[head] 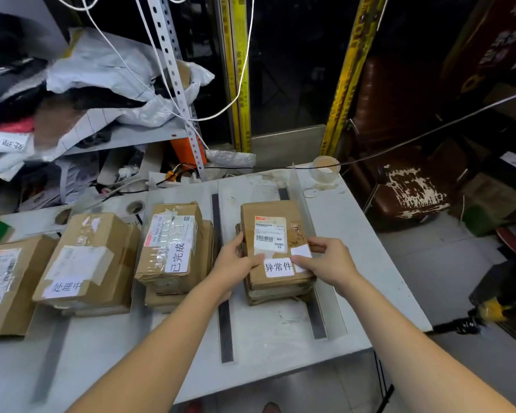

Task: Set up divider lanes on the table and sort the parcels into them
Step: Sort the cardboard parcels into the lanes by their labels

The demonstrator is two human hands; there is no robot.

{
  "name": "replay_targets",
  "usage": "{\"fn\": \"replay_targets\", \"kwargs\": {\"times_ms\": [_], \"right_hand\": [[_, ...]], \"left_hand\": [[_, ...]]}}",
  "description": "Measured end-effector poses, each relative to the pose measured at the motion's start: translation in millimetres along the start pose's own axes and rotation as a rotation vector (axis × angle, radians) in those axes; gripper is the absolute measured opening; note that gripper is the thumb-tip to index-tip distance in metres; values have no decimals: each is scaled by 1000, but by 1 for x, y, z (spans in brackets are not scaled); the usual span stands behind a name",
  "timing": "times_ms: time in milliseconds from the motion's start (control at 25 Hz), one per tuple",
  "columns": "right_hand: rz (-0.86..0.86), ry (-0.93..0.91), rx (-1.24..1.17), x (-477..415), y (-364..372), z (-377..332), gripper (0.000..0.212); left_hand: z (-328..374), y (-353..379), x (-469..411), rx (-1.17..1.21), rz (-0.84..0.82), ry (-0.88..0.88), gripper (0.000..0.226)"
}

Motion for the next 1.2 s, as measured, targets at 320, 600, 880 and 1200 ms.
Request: {"fn": "replay_targets", "kwargs": {"times_ms": [320, 600, 880, 1200], "right_hand": [[66, 18, 201, 1, 6, -5, 41], [4, -351, 435, 6, 43, -84, 64], [-73, -657, 708, 39, 147, -191, 64], [-194, -809, 858, 116, 352, -254, 59]], "left_hand": [[2, -2, 3, -245, 29, 53, 75], [72, -57, 47, -846, 279, 424, 79], [85, -213, 111, -1162, 584, 288, 77], [-9, -403, 221, -1183, 770, 8, 91]]}}
Point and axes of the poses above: each hand's wrist, its own x-axis away from the middle knuckle, its own y-axis out of the palm, z = x × y, the point moved 1 cm from there along -x, towards the middle knuckle, and after that the axes turned 11 degrees about -x, right-handed, at the moved point
